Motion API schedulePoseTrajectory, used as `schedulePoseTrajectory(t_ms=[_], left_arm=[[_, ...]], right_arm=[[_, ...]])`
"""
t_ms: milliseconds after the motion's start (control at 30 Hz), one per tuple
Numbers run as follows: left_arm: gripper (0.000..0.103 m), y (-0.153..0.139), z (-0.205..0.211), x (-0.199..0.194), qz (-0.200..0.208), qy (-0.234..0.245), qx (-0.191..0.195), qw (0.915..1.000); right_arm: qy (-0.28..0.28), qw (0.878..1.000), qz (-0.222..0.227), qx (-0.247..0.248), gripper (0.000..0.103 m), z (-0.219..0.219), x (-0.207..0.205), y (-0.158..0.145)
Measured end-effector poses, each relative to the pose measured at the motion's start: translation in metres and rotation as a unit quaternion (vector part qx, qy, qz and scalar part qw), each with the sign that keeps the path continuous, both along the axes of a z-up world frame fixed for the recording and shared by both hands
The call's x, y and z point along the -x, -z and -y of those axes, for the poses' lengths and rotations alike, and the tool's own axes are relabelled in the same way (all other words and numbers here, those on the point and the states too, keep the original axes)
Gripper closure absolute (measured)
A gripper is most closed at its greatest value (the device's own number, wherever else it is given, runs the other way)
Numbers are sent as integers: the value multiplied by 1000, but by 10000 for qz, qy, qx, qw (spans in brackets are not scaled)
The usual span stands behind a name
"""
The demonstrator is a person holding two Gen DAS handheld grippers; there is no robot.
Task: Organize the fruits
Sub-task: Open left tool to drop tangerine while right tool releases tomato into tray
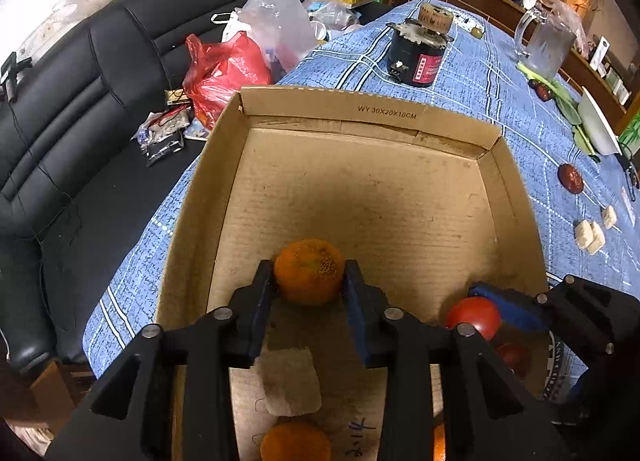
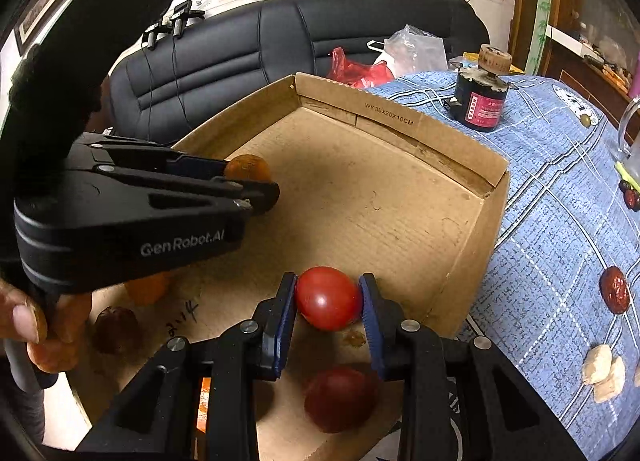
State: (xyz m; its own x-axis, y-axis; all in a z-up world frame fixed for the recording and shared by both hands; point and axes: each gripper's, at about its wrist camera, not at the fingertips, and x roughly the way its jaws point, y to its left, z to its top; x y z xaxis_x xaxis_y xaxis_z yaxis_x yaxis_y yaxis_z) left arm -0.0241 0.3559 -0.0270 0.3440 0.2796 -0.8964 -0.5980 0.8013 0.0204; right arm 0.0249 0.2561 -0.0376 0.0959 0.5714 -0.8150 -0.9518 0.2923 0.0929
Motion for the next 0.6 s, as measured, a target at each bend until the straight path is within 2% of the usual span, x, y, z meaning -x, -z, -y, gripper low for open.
schedulePoseTrajectory(t_ms=[133,200,600], left_arm=[[62,-2,-1,6,35,-100,31,9999],[57,-5,-1,10,83,-160,36,9998],[57,-35,25,41,825,-204,220,9961]], right_arm=[[20,9999,66,-76,55,4,1,-7],[60,9999,79,-138,52,8,2,-12],[334,9978,-18,-573,51,57,7,-41]])
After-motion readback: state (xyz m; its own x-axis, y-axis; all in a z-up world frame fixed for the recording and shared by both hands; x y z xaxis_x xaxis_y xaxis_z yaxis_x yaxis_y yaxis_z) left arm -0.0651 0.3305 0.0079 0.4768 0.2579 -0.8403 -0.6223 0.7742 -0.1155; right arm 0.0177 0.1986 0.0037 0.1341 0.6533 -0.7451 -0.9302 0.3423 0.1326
